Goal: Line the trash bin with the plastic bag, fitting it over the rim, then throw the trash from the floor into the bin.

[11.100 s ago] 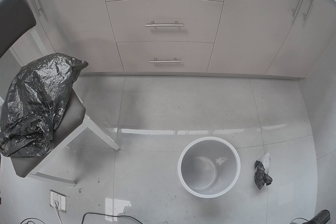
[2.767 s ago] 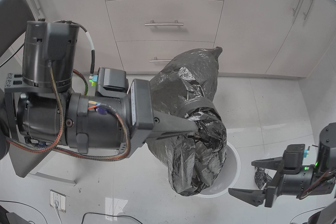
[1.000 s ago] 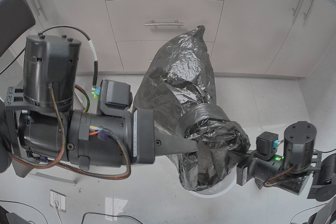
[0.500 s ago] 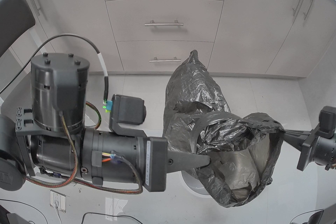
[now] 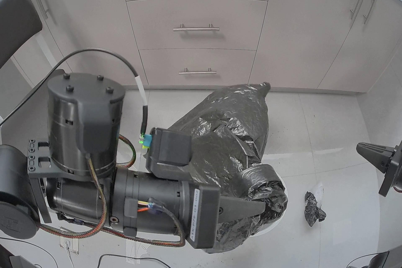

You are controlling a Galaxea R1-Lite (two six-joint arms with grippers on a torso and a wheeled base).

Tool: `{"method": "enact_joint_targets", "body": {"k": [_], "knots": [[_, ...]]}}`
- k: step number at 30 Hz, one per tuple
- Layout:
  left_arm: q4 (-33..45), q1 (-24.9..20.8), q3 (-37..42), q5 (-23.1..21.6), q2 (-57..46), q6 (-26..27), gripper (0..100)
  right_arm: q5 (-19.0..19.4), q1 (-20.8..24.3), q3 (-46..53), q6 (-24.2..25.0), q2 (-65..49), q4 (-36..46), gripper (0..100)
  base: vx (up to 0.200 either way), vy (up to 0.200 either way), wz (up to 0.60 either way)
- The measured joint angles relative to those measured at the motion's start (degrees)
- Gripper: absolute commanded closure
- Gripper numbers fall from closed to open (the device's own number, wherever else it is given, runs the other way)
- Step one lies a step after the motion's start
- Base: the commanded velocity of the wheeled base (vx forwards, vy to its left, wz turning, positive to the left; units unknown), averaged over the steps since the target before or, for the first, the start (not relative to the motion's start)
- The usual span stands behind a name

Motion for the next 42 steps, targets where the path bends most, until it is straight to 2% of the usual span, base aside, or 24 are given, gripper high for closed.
{"method": "enact_joint_targets", "body": {"k": [4, 5, 12, 19, 23, 27, 33, 42], "knots": [[-1.58, -0.22, 0.00, 0.11, 0.30, -0.96, 100, 2.74, 0.48, 2.50, -0.15, -0.06, -0.01, 100, 0.000, 0.000, 0.00], [-1.80, -0.23, 0.02, 0.13, 0.38, -1.18, 100, 3.04, 0.63, 3.06, -0.26, 0.07, -0.01, 0, 0.000, 0.000, 0.00], [-4.00, 0.02, 0.09, 0.57, 0.69, -3.97, 100, 4.41, 3.69, 9.51, -1.49, 4.75, -2.13, 0, 0.000, 0.000, 0.00], [-4.52, 0.68, 0.20, 0.73, 0.61, -4.77, 100, 4.44, 9.79, 12.73, -1.60, 13.42, -11.28, 0, 0.000, 0.000, 0.00], [-4.62, 0.83, 0.23, 0.76, 0.52, -4.85, 100, 4.39, 10.84, 13.20, -1.62, 18.82, -15.06, 0, 0.000, 0.000, 0.00], [-4.66, 0.94, 0.28, 0.77, 0.41, -4.92, 100, 4.35, 10.68, 13.47, -1.76, 24.88, -17.80, 0, 0.000, 0.000, 0.00], [-4.71, 0.99, 0.34, 0.77, -0.06, -4.94, 100, 4.19, 7.75, 12.95, -1.95, 32.22, -24.23, 0, 0.000, 0.000, 0.00], [-4.68, 1.02, 0.37, 0.76, -0.33, -4.94, 100, 4.35, 4.74, 10.63, -2.47, 37.21, -26.92, 0, 0.000, 0.000, 0.00]]}}
